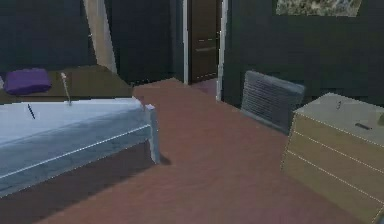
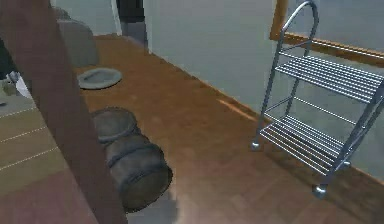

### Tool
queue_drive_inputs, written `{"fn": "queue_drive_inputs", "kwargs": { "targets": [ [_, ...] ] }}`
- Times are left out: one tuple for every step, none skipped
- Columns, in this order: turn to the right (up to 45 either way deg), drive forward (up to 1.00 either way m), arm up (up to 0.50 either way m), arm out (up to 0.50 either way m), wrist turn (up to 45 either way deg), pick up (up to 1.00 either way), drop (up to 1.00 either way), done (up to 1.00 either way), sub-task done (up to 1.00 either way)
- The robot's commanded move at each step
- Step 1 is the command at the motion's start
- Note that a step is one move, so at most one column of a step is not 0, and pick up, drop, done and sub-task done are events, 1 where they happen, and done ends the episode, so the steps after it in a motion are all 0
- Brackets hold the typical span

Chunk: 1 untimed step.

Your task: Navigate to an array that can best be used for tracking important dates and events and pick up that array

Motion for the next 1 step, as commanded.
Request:
{"fn": "queue_drive_inputs", "kwargs": {
  "targets": [
    [0.0, 1.0, 0.0, 0.0, 0.0, 0.0, 0.0, 0.0, 0.0]
  ]
}}
